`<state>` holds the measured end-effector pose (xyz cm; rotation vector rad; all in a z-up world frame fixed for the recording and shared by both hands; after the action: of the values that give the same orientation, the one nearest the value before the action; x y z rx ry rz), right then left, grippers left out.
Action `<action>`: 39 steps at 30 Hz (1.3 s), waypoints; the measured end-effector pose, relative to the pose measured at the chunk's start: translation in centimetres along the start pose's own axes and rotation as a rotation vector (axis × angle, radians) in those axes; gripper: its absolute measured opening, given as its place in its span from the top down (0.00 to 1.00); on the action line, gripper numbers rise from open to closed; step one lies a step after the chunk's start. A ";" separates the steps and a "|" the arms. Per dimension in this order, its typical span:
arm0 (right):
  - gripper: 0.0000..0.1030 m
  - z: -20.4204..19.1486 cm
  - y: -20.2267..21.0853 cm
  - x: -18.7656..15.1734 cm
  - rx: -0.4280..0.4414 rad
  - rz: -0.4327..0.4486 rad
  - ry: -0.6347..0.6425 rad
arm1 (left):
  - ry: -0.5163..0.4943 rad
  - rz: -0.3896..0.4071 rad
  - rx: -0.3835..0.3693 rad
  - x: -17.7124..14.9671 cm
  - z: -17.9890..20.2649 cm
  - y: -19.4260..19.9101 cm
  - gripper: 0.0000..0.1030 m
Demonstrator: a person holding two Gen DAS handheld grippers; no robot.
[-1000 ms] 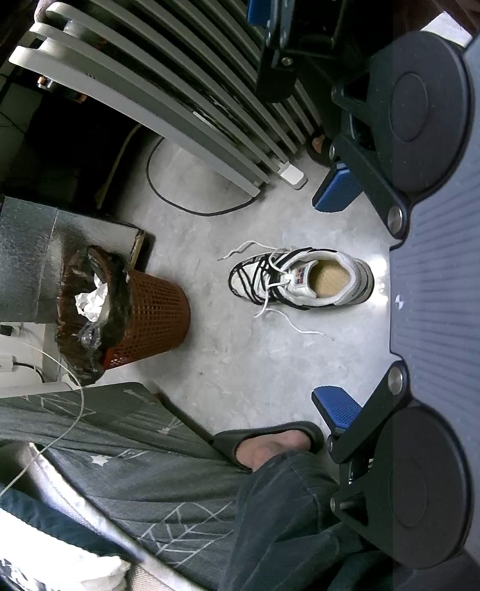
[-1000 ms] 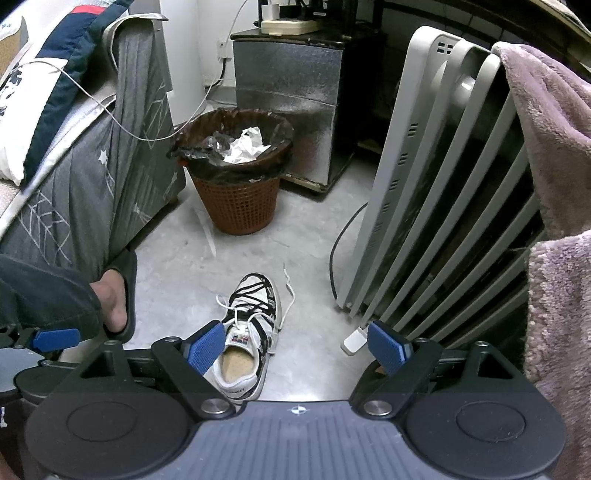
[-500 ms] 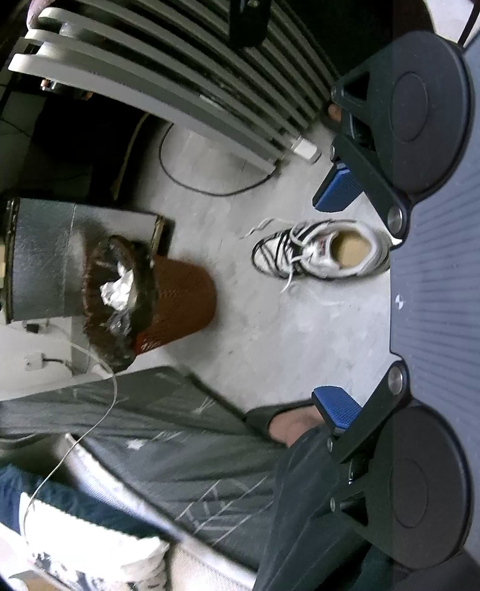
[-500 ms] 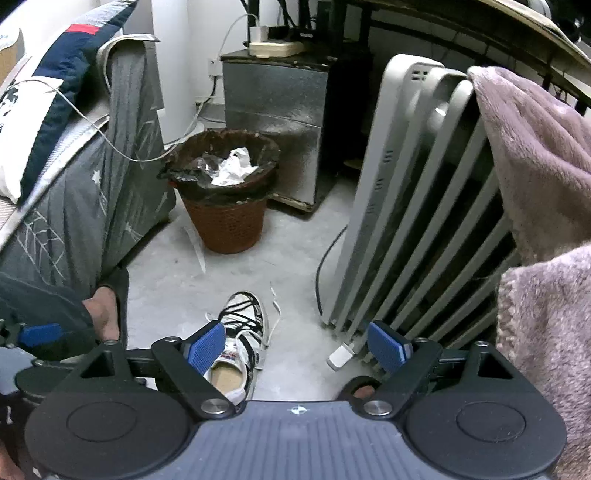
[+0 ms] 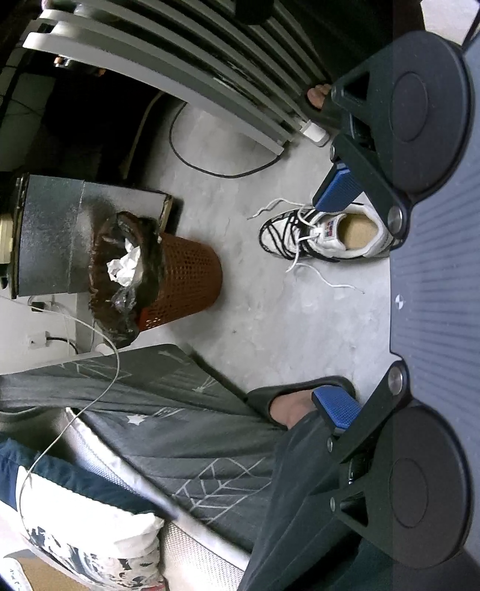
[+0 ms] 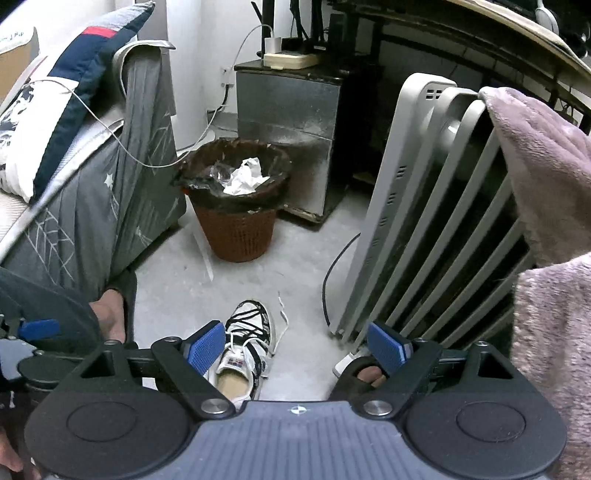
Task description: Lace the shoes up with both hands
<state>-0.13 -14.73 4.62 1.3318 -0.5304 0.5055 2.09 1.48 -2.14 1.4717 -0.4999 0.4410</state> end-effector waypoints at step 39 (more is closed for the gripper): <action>0.21 -0.5 -19.4 0.2 0.147 -0.141 -0.205 | 0.006 -0.074 -0.041 3.0 -1.6 -10.2 0.00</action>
<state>12.13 -17.46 -10.19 1.5606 -0.5707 0.2973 10.43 2.49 -8.84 1.4443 -0.4455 0.3747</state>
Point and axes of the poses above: each gripper's, at about its wrist camera, not at the fingertips, and y roughly against the way its jaws point, z to its right, x to its top, the point moved 4 cm from there along -y, roughly the way its jaws point, and after that the axes turned 8 degrees about -x, right-handed, at the moved point
